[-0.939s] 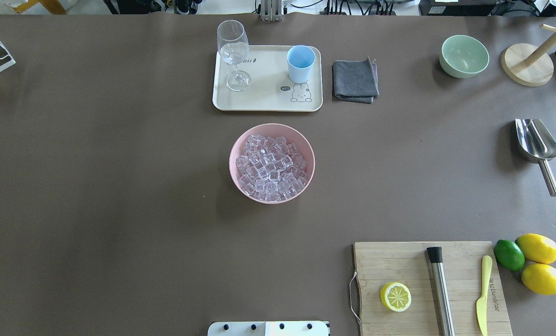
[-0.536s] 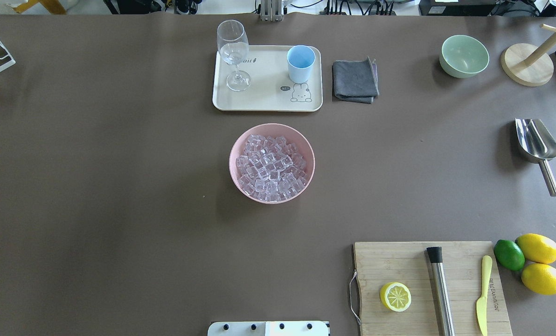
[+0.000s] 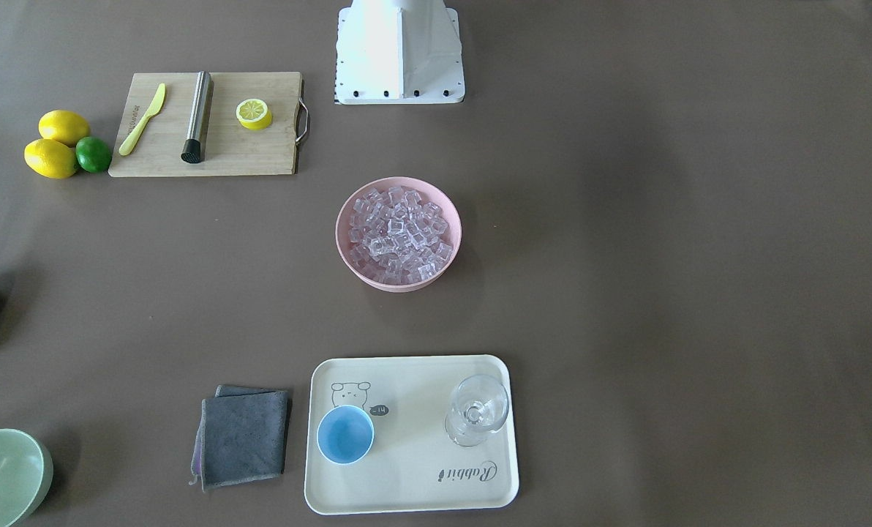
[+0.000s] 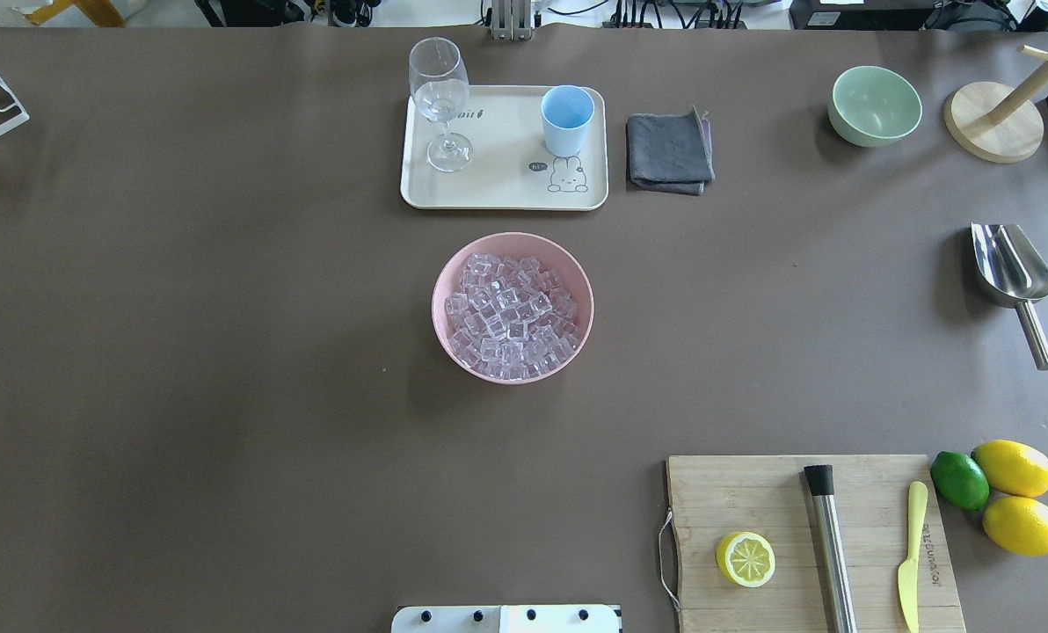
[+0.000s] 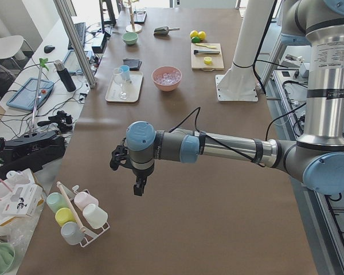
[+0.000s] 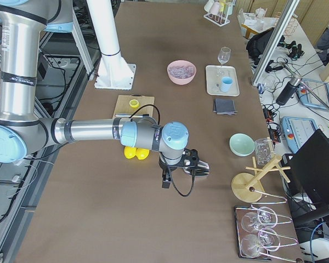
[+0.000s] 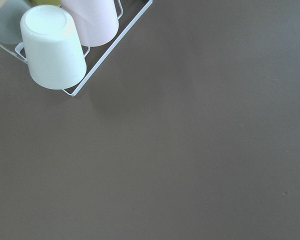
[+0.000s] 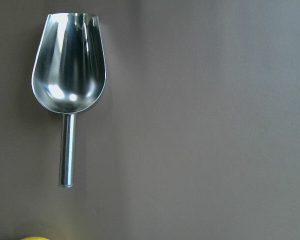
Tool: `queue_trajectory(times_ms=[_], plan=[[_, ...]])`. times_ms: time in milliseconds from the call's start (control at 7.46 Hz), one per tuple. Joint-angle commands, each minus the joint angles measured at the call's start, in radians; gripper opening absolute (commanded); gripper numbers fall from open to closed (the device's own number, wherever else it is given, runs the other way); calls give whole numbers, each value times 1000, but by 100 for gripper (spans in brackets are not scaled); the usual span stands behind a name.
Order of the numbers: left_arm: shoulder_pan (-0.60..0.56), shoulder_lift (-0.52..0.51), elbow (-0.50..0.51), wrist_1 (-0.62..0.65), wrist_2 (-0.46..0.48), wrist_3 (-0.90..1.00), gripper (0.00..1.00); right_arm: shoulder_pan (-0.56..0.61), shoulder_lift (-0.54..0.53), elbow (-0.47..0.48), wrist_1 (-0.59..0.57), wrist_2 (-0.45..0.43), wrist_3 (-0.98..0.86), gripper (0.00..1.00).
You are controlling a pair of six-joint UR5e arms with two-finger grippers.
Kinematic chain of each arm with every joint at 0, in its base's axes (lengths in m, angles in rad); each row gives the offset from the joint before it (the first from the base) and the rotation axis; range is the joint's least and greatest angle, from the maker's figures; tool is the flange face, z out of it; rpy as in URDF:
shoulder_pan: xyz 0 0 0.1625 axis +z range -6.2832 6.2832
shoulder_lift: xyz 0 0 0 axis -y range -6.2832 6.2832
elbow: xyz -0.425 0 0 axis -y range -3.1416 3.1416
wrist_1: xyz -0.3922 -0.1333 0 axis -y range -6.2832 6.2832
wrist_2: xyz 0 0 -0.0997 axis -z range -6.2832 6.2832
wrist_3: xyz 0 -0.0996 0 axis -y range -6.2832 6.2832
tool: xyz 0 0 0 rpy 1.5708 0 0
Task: Put ice in cup with scoop
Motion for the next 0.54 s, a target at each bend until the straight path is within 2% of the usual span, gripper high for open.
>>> queue_trajectory(times_ms=[0,134,402], plan=[[25,-3,-54,-2,0,1,99,-24,0,11,4,-6,104,100],[54,-3,-77,-2,0,1,99,-52,2,13,17,-4,153,100],[75,-10,-91,-12,4,2,99,-124,-33,5,240,-7,369,100]])
